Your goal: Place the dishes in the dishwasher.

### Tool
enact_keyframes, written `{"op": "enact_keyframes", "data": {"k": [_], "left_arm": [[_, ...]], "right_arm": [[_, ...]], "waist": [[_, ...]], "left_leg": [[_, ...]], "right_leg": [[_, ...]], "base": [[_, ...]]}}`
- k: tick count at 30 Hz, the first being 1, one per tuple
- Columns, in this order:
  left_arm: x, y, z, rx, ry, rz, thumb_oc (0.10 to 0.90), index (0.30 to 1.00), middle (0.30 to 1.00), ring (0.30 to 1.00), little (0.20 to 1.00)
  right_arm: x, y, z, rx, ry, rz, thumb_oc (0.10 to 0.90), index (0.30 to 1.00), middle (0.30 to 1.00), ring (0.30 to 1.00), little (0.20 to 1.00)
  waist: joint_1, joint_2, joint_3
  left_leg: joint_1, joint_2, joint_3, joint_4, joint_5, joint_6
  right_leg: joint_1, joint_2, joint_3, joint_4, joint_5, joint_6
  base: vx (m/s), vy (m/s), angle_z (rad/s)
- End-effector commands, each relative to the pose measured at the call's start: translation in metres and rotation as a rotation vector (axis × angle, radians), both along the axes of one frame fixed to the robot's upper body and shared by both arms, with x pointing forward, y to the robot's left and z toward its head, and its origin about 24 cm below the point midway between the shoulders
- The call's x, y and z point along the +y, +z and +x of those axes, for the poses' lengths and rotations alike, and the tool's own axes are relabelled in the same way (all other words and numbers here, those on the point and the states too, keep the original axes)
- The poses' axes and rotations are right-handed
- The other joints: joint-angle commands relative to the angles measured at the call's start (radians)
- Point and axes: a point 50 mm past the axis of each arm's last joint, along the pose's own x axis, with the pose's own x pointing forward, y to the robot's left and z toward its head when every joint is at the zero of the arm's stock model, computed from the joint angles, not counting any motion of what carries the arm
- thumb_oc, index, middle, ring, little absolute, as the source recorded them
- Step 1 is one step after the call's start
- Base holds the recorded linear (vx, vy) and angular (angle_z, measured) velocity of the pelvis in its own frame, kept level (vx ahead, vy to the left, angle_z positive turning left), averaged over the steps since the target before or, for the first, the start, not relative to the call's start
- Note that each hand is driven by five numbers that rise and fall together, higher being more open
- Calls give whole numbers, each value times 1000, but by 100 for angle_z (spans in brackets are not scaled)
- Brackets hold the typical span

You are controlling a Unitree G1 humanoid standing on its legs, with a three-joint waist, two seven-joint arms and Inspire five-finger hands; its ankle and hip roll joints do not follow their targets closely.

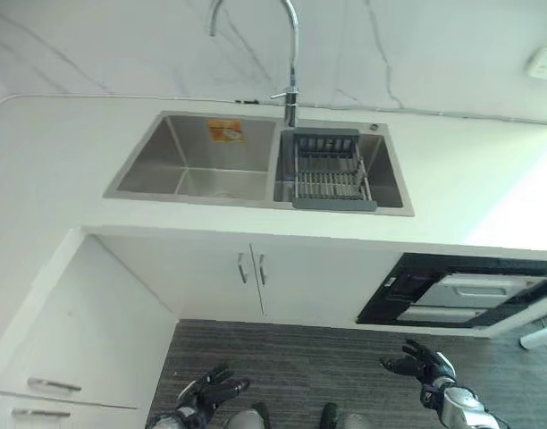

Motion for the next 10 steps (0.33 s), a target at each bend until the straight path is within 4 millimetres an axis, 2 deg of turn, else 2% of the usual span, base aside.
{"op": "enact_keyframes", "data": {"k": [1, 5, 10], "left_arm": [[16, 18, 28, -139, 55, 51, 800, 900, 900, 900, 900], [13, 21, 34, -174, 69, 46, 800, 900, 900, 900, 900], [17, 20, 30, -174, 76, 27, 800, 900, 900, 900, 900]], "right_arm": [[-5, 23, 32, -139, 50, -44, 800, 900, 900, 900, 900], [9, 13, 25, -116, 64, -21, 800, 900, 900, 900, 900], [13, 10, 22, -102, 91, -16, 800, 900, 900, 900, 900]], "waist": [[3, 11, -19], [-4, 18, -44], [-4, 18, -56]], "left_leg": [[8, -17, -69, -8, -33, -43], [35, -42, -90, -8, -53, -37], [53, -51, -95, -8, -65, -33]], "right_leg": [[7, -2, 82, 4, -18, 69], [32, -6, 85, 4, -20, 72], [48, -6, 89, 4, -23, 76]], "base": [[-15, 72, -5], [37, 90, 2], [22, 35, 7]]}}
